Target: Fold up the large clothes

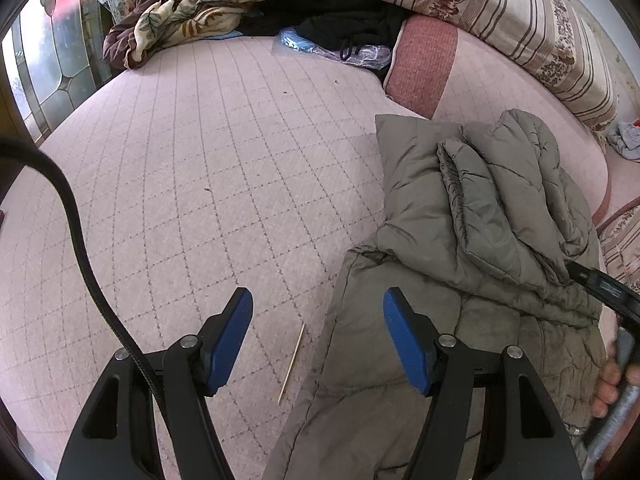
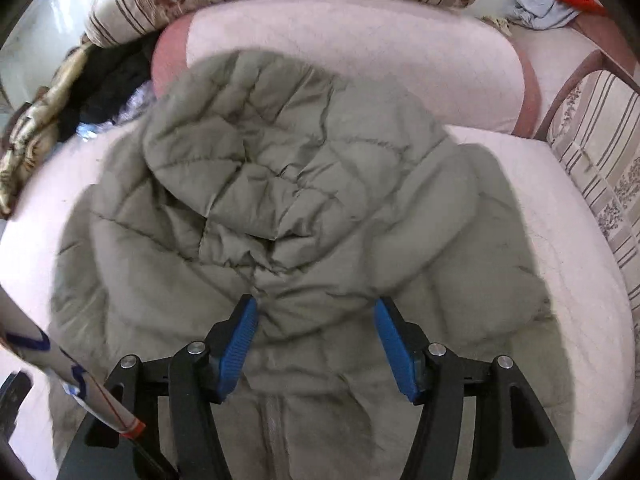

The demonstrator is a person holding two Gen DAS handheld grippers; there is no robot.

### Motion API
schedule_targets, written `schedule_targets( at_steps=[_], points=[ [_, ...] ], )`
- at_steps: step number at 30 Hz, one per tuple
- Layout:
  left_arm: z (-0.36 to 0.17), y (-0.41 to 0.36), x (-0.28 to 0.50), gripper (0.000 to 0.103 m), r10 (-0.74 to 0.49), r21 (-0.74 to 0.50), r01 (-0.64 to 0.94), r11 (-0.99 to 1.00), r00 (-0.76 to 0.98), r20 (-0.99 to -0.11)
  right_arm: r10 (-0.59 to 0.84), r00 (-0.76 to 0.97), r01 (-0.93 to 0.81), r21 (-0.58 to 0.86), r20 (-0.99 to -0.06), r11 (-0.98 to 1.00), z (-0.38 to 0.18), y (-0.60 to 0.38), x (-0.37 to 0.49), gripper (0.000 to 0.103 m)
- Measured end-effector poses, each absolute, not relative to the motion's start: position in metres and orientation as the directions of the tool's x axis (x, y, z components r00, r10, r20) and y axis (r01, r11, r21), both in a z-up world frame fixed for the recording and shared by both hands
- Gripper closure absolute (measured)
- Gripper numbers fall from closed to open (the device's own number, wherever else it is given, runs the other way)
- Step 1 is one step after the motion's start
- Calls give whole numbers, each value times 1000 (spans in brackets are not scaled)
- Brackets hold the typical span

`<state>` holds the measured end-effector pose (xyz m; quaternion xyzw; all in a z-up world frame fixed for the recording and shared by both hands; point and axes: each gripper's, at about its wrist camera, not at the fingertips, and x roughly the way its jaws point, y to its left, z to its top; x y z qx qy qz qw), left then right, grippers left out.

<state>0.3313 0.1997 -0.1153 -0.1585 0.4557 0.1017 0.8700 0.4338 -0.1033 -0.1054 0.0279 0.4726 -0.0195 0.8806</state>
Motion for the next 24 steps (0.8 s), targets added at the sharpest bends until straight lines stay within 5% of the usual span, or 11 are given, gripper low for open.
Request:
schedule_targets(
  at_steps=[12,16,24],
  points=[
    [-108,190,304,36,23,-177,-278,944,591,-806,-39,487,208,72,-873,975,-103,-268,271,25],
    [-109,194,281,36,-65,-256,-242,936,596,-800,-63,479,293,92,-876,952,-120,-321,227,22],
    [-133,208,231,36,-217,-384,-225,895,533,-818,116,474,354,310,-873,882,-176,-375,196,22]
  ],
)
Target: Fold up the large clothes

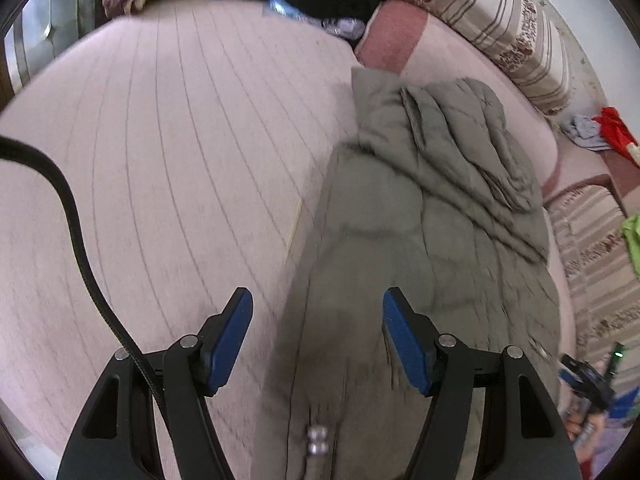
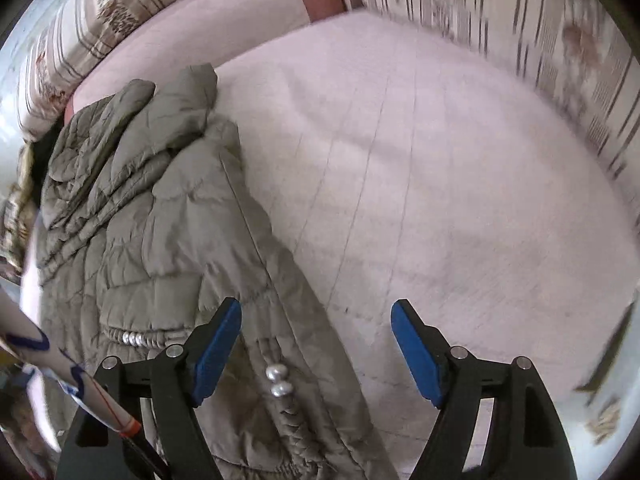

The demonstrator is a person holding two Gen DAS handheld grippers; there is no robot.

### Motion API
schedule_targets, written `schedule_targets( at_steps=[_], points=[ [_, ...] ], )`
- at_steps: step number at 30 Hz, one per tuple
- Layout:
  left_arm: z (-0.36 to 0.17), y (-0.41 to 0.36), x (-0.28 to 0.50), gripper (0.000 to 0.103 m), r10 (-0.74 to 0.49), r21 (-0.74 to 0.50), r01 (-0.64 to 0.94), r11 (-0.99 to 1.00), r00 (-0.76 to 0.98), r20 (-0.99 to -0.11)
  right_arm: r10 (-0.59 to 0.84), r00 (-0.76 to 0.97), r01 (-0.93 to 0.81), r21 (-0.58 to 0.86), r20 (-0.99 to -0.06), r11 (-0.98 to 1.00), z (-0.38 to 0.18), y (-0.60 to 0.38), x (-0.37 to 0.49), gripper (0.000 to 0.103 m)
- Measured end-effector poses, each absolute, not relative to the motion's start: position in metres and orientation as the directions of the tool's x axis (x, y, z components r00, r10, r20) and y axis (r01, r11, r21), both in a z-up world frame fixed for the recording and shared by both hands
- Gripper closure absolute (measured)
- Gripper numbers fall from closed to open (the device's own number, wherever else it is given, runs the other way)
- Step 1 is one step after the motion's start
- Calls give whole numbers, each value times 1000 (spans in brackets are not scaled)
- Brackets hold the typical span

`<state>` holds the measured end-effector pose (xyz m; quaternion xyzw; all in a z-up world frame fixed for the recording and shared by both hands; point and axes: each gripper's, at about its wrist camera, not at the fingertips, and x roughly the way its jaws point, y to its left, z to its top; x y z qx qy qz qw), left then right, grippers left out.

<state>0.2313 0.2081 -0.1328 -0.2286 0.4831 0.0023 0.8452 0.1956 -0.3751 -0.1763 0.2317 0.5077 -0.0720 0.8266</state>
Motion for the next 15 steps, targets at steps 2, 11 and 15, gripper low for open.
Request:
schedule_targets(
  at_steps=[2,11,15],
  points=[
    [-142,210,225,36,-260,-425,-230,875,518,-815,183,483,357,384,-856,852,-190,-379,194,21],
    [-170,198,208,35,-487,-617,-190,764,457,-744,223,518,293,416,-826,861,-197,-366,201,10],
    [-169,197,187,35,-537,-657,-172,734,446,-716,334,489,204,478,-806,854,-199,-351,203,11]
  ],
)
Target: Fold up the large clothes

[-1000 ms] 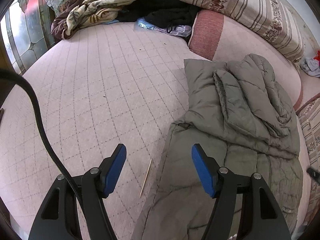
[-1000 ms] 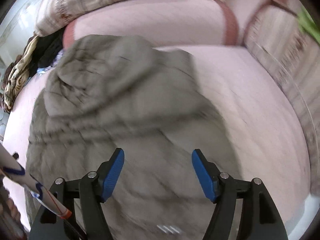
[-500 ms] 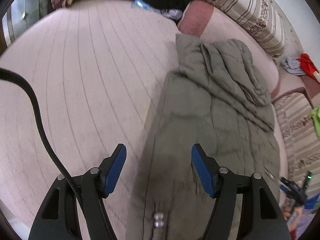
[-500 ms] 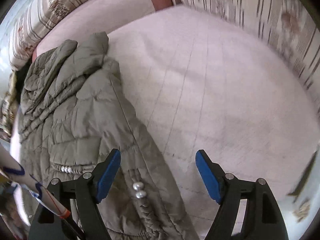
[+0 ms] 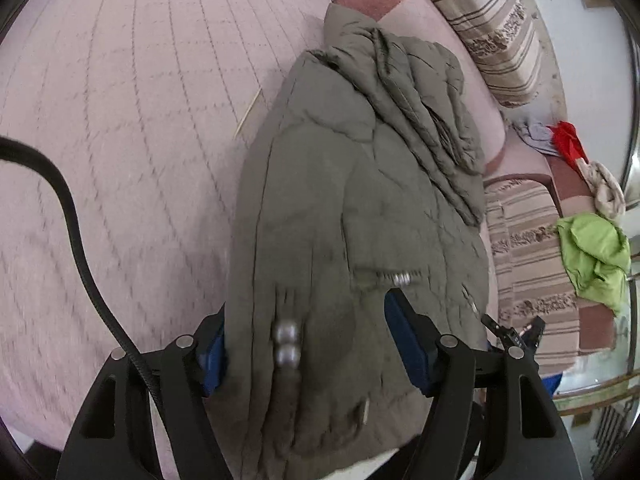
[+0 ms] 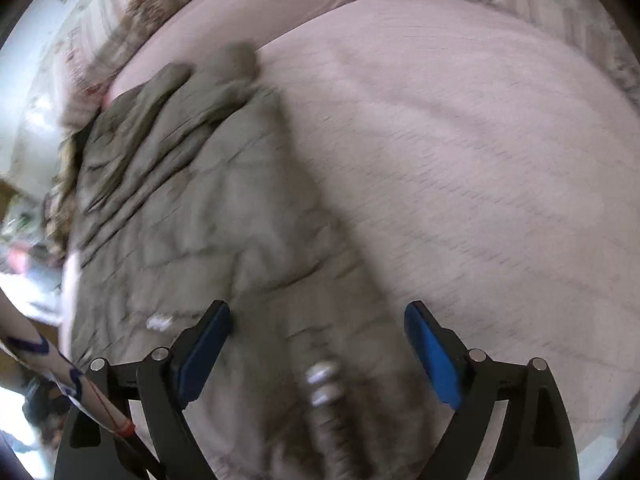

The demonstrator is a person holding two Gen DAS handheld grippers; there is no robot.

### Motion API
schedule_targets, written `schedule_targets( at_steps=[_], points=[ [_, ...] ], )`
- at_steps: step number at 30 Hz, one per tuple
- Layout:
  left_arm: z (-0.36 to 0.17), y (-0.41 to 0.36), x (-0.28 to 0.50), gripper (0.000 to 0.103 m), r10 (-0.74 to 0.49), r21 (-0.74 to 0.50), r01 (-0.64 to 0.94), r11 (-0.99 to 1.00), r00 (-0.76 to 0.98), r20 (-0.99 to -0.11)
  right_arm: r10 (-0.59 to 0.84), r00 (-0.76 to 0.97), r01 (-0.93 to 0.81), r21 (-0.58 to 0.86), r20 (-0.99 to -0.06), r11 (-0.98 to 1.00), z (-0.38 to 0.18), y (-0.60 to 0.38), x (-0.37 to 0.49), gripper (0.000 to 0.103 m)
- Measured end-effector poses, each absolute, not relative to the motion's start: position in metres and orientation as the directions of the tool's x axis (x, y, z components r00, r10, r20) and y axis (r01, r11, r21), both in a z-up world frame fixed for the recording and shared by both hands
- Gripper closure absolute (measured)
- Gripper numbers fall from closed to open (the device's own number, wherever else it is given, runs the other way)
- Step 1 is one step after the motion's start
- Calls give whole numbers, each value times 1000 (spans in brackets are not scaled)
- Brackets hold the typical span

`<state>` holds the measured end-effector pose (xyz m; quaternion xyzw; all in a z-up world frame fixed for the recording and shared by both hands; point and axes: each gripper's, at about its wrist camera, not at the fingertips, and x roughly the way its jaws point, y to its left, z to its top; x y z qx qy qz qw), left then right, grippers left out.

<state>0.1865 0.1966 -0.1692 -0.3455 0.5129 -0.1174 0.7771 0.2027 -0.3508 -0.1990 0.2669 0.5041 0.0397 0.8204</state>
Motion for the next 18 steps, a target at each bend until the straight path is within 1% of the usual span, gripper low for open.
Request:
schedule_targets(
  at_steps=[4,8,11,13,14,18],
  points=[
    [-178,189,171,35,-530,-649,-159,744,451,-718,417,456,119,518,-786,847,-198,-335,193,12],
    [-180,192,166,35,-538,-671,-150,726,485,-690,489,464,130,603,-739,787,-201,-335,179,15],
    [-181,194,164,35,-541,-673,-139,726,489,-684,538,475,137,662,-697,737,-202,-336,170,17],
    [-181,195,164,35,-548,-677,-124,726,490,-678,548,474,128,670,-689,731,-200,-335,165,18],
    [-181,196,165,35,-552,-680,-120,723,492,-673,546,470,123,664,-694,738,-199,-335,163,18],
    [-182,199,163,34,-572,-698,-103,708,497,-653,485,403,99,564,-776,820,-202,-326,157,18]
  ],
)
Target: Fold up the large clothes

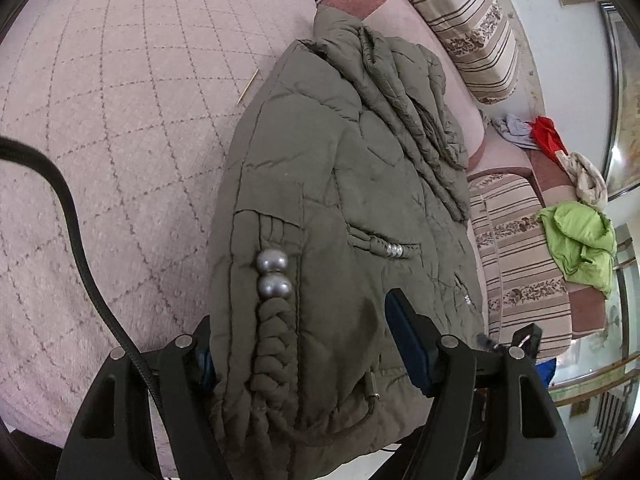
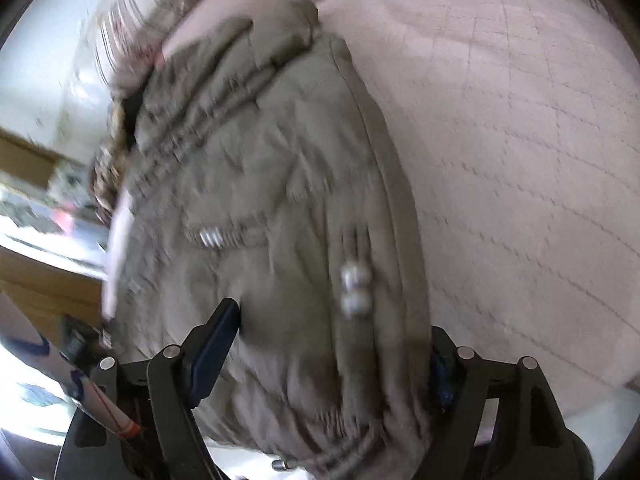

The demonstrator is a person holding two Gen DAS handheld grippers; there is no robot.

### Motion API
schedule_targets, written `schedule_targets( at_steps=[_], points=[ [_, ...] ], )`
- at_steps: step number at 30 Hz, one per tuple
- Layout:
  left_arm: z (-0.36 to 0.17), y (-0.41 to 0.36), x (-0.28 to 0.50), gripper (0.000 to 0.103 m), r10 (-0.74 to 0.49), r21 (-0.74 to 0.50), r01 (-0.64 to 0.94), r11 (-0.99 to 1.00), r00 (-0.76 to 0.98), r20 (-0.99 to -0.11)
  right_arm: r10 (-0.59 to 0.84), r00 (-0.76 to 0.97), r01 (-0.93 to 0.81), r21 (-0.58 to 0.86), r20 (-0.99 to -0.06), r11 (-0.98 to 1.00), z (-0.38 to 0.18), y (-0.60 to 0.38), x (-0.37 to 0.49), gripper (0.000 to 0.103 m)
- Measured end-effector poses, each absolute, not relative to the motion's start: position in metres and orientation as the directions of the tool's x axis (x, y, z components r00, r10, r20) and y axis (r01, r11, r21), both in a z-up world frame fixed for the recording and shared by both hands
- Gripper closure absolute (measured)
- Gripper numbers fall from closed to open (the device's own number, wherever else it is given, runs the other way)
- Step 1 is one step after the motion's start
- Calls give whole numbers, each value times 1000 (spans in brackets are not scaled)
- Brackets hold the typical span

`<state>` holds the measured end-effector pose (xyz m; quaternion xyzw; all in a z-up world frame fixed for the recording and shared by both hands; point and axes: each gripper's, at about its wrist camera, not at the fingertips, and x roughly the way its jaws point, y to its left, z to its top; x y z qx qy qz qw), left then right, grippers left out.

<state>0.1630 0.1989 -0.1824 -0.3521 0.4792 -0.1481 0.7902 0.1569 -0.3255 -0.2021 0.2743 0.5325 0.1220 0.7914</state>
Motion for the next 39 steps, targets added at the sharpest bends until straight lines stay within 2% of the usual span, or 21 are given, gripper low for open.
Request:
schedule_targets(
  at_steps=[4,8,15,18,19,20,21,22,23,27,33,39],
  points=[
    [-181,196,160,34,-564,-678,-78,731,491,-664,469,371,49,521,-802,852,-203,-318,138,19],
    [-178,181,160,30,-528,-630,-56,774,492,-692,470,396,57,532,-789,845,-206,-311,132,22],
    [-177,158,154,29,-520,-599,-34,800,458,-721,618,457,60,715,-640,697,-216,-294,146,29],
    [-178,163,155,29,-523,-618,-76,783,457,-720,578,453,34,661,-679,750,-216,-277,146,29],
    [-179,164,155,29,-521,-621,-95,778,456,-722,560,456,30,641,-692,767,-214,-273,145,32],
    [-179,166,155,36,-503,-614,-131,778,455,-735,550,456,39,633,-700,773,-213,-277,143,41],
    [-178,166,156,52,-459,-579,-179,796,446,-769,534,456,62,624,-712,779,-213,-279,143,48],
    [-177,166,155,58,-414,-535,-212,818,429,-803,534,452,79,629,-714,774,-213,-284,142,59],
    [-174,165,155,64,-380,-501,-233,834,416,-826,552,452,87,650,-701,755,-213,-287,141,64],
    [-146,155,145,79,-294,-425,-236,874,440,-848,538,483,71,643,-691,762,-192,-285,135,71],
    [-99,156,110,82,-275,-422,-184,888,523,-807,536,530,-19,623,-657,782,-146,-278,115,74],
    [-95,170,70,83,-313,-468,-189,863,526,-791,551,516,-72,608,-656,791,-131,-277,82,74]
  ],
)
